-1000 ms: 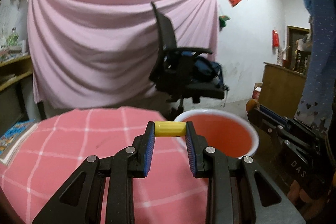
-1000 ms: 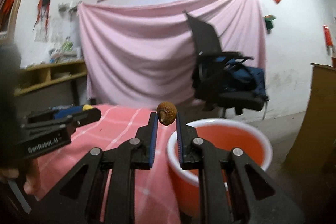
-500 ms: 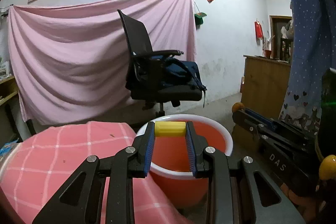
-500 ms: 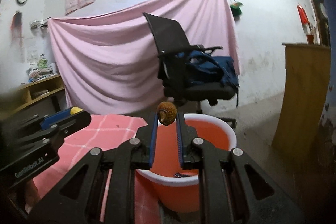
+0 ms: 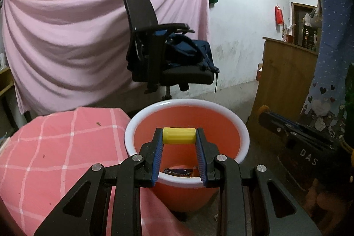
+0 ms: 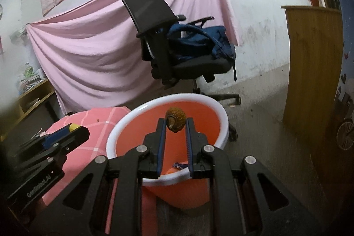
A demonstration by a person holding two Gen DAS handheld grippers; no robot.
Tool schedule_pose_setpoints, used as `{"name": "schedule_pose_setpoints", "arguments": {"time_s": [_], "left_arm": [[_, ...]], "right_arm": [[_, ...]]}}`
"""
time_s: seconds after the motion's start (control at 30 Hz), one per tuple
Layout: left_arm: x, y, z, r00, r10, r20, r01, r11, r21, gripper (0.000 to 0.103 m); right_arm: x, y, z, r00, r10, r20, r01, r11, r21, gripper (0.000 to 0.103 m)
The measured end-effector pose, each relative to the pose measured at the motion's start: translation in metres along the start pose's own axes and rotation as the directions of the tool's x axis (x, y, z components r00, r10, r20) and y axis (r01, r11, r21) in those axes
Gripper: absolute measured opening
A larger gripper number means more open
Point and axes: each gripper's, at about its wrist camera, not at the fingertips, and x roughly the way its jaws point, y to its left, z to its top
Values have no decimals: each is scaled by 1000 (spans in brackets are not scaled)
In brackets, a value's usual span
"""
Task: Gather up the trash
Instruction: 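Carry the nut and the yellow cap over the orange bucket with both tools, then open both tools to drop the nut and cap into the bucket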
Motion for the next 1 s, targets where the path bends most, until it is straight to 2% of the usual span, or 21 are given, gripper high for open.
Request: {"name": "schedule_pose_setpoints", "arguments": {"time_s": [0.27,0.57,0.87,1.0], "left_arm": [[15,2,-9,999,7,-51,-7,1000,8,25],[28,9,-13,994,-9,-110,6,1000,-26,25],[43,19,-17,981,-23,-192,8,997,-76,25],[45,22,-17,978,-31,-205,12,996,-92,25]], "right_arm": [[15,-1,-4,997,7,-71,-8,1000,-2,59],[32,-6,-7,993,13,-121,-12,1000,11,59],[50,-2,-12,984,25,-179,-25,1000,1,59],[53,0,-13,981,23,-191,-24,1000,-4,60]]}}
